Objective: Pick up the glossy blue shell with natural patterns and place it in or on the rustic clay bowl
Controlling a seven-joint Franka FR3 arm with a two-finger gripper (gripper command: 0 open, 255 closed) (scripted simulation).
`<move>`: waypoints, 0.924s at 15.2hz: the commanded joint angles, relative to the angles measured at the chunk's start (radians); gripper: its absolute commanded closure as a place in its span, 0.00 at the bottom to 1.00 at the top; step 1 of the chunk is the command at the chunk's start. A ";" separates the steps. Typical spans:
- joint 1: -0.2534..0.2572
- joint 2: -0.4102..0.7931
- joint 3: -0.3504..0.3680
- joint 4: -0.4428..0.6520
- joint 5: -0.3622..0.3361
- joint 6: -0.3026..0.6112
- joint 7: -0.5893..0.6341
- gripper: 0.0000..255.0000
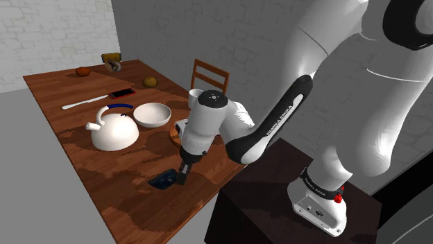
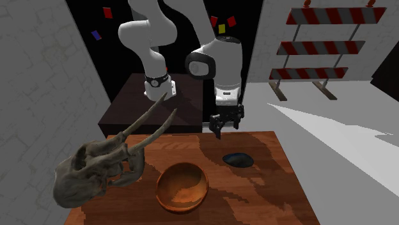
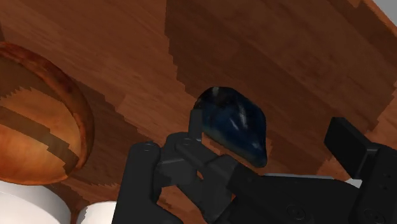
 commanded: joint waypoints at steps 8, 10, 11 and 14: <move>0.157 0.192 -0.184 0.099 -0.297 0.085 0.227 0.00; 0.158 0.192 -0.185 0.098 -0.296 0.085 0.226 0.00; 0.158 0.192 -0.185 0.098 -0.296 0.085 0.226 0.00; 0.158 0.192 -0.185 0.098 -0.296 0.085 0.226 0.00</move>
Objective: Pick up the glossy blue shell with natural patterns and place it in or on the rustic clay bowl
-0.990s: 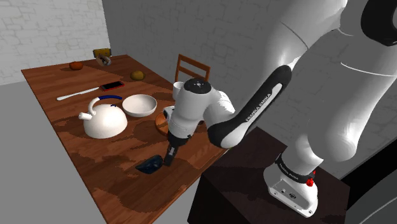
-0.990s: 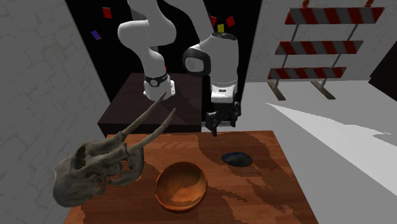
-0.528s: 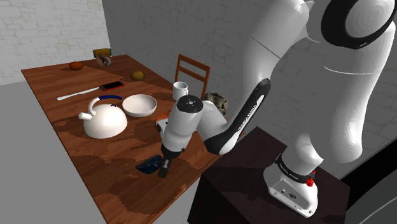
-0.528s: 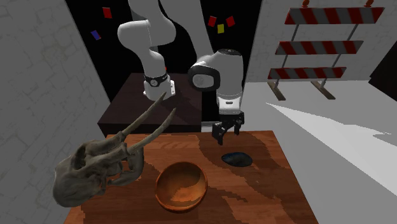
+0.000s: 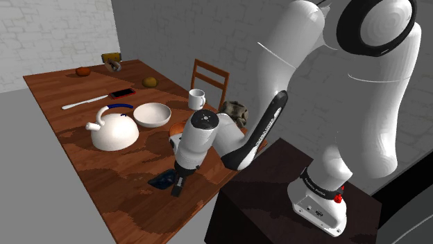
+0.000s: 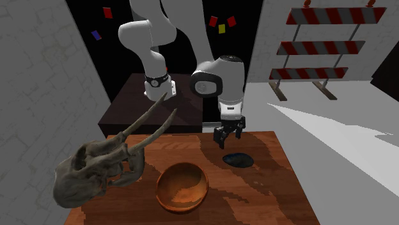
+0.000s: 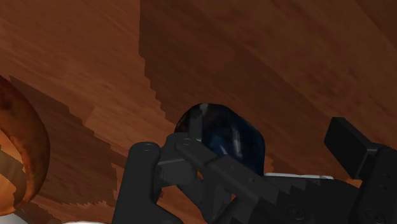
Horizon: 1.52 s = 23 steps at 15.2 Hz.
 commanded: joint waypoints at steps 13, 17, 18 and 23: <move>0.000 0.000 0.000 0.000 0.000 0.000 0.000 0.00; -0.630 0.263 0.543 0.246 0.435 -0.329 -0.866 0.00; -0.673 0.357 0.583 0.356 0.458 -0.458 -0.982 0.00; -0.653 0.473 0.573 0.464 0.454 -0.540 -1.060 0.00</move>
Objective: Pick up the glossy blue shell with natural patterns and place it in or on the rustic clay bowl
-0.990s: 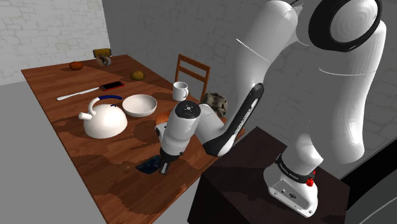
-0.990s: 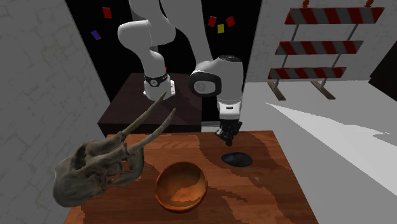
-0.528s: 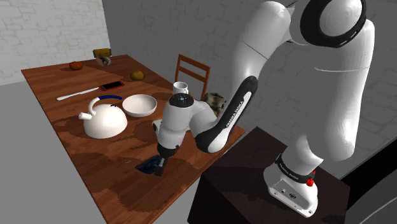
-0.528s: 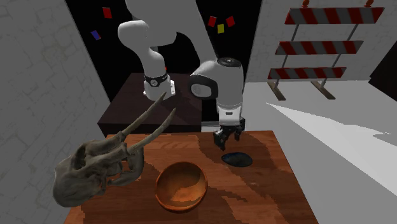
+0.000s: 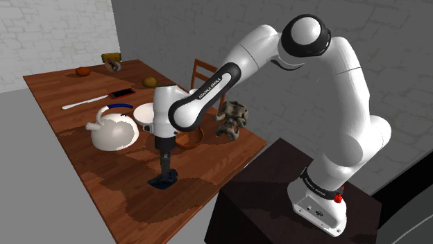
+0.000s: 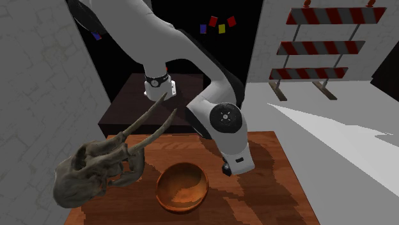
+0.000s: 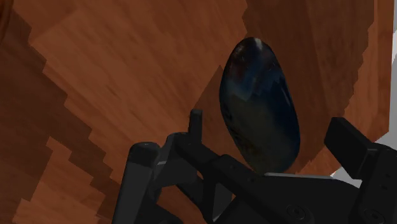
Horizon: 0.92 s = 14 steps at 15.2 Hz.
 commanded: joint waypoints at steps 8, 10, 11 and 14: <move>0.031 0.042 -0.027 0.006 -0.019 0.034 0.003 0.00; 0.031 0.042 -0.027 0.006 -0.019 0.034 0.003 0.00; 0.031 0.042 -0.027 0.006 -0.019 0.034 0.003 0.00; 0.031 0.042 -0.027 0.006 -0.019 0.034 0.003 1.00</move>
